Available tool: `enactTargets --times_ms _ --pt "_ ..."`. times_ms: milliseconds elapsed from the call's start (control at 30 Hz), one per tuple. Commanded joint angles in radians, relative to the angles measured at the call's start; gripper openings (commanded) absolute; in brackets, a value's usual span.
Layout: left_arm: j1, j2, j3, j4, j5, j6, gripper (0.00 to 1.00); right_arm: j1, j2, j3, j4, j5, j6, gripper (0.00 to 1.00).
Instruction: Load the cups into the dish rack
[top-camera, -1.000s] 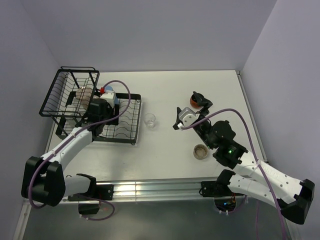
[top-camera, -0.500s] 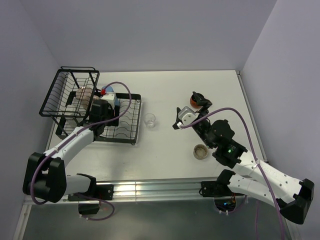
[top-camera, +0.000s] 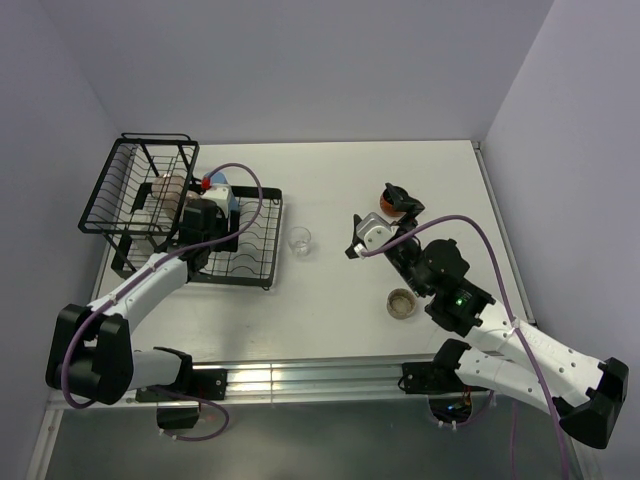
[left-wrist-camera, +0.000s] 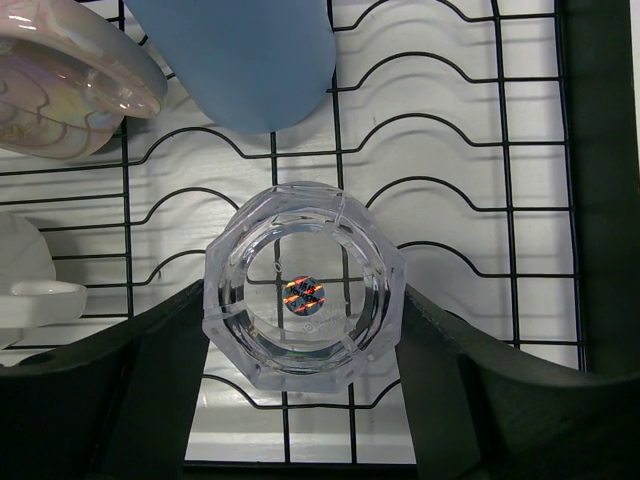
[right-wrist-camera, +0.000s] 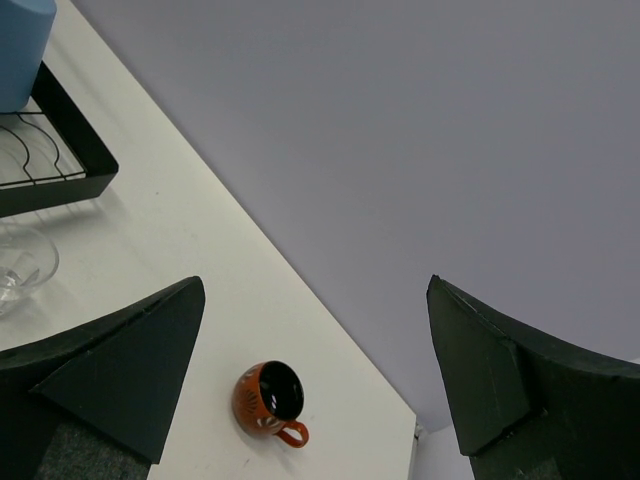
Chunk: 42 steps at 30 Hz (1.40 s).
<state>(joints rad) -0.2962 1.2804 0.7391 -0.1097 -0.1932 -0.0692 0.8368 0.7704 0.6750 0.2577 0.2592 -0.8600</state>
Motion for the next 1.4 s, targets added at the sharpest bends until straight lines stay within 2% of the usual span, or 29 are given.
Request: enactTargets --times_ms 0,133,367,633,800,1167,1367 --pt "-0.004 0.004 0.014 0.019 -0.028 0.000 0.75 -0.007 0.001 0.049 0.021 -0.006 0.010 1.00" --pt "-0.004 0.008 0.017 0.018 -0.029 0.002 0.83 -0.007 -0.003 0.051 0.020 -0.006 0.010 1.00" --pt "-0.004 0.010 0.025 0.011 -0.040 0.019 0.91 -0.007 -0.003 0.051 0.017 -0.005 0.019 1.00" --pt "-0.006 -0.001 0.091 -0.008 -0.077 0.058 0.91 -0.007 -0.005 0.051 0.015 -0.009 0.021 1.00" --pt "-0.011 0.023 0.137 -0.036 -0.069 0.140 0.91 -0.007 0.003 0.054 0.021 -0.012 0.024 1.00" --pt "-0.044 0.065 0.155 -0.035 -0.068 0.180 0.92 -0.007 0.006 0.054 0.018 -0.009 0.021 1.00" --pt "-0.080 0.079 0.164 -0.038 -0.112 0.233 0.92 -0.005 0.000 0.048 0.020 -0.006 0.024 1.00"
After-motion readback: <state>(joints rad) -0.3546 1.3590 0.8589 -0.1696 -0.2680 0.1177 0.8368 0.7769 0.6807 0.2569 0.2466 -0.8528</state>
